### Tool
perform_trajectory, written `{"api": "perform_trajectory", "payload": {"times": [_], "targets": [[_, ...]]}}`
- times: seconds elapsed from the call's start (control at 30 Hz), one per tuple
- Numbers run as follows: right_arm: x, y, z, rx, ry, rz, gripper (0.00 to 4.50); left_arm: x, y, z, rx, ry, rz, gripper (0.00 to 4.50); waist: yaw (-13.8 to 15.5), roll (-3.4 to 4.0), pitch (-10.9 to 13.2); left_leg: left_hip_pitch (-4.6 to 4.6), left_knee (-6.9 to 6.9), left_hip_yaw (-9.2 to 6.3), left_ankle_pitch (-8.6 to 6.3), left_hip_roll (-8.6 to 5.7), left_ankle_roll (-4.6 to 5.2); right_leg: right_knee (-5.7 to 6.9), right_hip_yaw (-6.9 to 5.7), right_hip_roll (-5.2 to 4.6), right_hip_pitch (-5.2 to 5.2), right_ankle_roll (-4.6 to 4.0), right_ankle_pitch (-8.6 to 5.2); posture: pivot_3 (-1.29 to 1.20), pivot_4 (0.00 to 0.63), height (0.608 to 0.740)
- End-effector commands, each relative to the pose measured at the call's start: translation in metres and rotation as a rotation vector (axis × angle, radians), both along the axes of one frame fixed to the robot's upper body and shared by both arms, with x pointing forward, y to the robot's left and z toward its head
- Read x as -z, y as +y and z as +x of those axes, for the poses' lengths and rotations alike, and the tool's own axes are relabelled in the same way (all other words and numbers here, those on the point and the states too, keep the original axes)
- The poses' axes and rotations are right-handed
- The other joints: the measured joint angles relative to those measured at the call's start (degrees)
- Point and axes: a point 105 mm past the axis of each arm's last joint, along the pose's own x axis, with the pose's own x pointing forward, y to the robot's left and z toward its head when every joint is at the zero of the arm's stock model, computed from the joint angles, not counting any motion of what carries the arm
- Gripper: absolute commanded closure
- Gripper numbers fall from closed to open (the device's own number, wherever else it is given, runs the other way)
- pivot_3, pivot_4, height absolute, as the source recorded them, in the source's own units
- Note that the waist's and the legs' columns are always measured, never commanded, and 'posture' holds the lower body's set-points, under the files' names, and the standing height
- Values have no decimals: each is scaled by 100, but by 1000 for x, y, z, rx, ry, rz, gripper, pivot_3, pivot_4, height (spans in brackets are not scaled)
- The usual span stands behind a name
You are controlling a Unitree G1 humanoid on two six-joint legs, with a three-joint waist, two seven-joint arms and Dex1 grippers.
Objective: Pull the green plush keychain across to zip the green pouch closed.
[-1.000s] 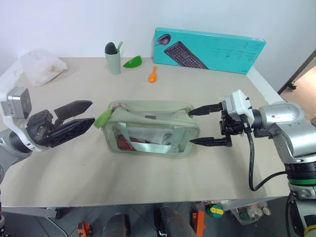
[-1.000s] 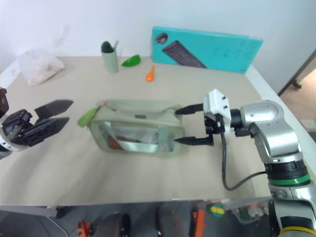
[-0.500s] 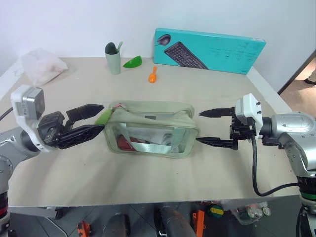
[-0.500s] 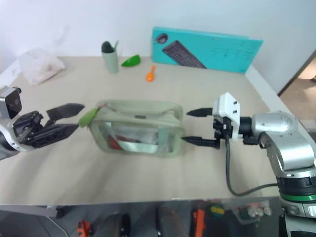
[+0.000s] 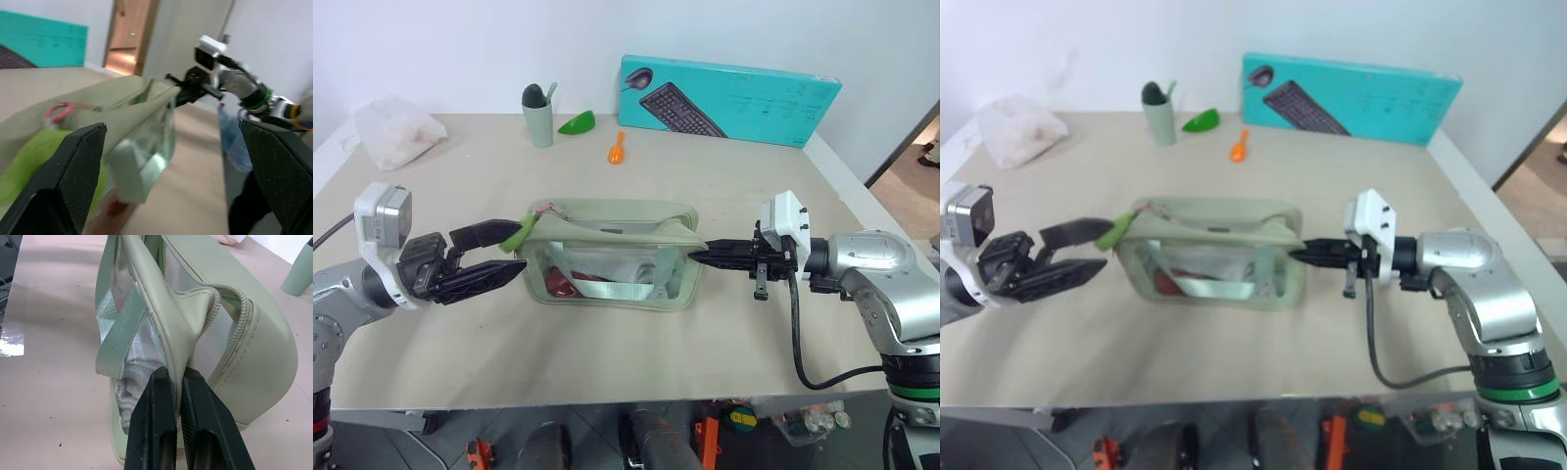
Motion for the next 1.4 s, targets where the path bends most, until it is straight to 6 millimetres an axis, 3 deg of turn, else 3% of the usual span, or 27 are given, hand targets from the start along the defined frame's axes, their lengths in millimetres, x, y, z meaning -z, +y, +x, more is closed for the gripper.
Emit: {"api": "perform_trajectory", "payload": {"times": [0.03, 0.17, 0.43, 0.77, 0.87, 1.2, 1.23, 1.4], "targets": [[-7, 5, -3, -13, -39, 8, 4471, -4, 27, 12, -162, -42, -9, 0, -2, 0, 0, 1, 0, 1, 0, 0, 0, 0, -1, 2, 0, 0, 0, 0, 150, 740], [-5, 5, -1, -5, -35, 2, 4471, -1, 31, 9, -165, -30, -9, 0, -3, 0, 0, 2, 0, 1, 0, 7, 0, 0, -5, 4, -1, 0, 0, 0, 150, 740], [-3, 6, 0, -5, -37, -2, 4471, 13, 14, 3, -90, 3, 26, 0, -4, 0, 0, 3, -1, 4, 0, 15, 0, 0, -5, 2, -1, -1, -1, 0, 150, 740], [-2, 3, 0, 7, -41, -7, 4471, 22, 8, 14, -74, 46, 52, 0, -3, 0, 0, 3, -1, -6, 0, 16, 0, 0, -23, 10, -1, -2, -1, 0, 150, 740], [1, 2, -1, 9, -39, -16, 4500, 20, 7, 16, -66, 60, 39, 764, -4, 0, 0, 3, -2, -7, 0, 16, 0, 0, -24, 10, 0, -4, -2, 0, 150, 740], [3, 3, 0, 9, -40, -24, 4500, 13, 6, 19, -71, 41, 18, 4223, -3, 0, 0, 3, -2, -11, 0, 17, 0, 0, -29, 10, 0, -4, -2, 0, 150, 740], [3, 3, 0, 6, -40, -26, 4500, 12, 6, 19, -71, 37, 14, 4436, -4, 0, 0, 3, -2, -11, 0, 16, 0, 0, -29, 9, 1, -5, -2, 0, 150, 740], [4, 4, 1, 3, -42, -30, 4500, 2, 5, 19, -71, 8, -15, 4436, -3, 0, 0, 2, -2, -11, 0, 16, 0, 0, -29, 9, 1, -5, -3, 0, 150, 740]]}}
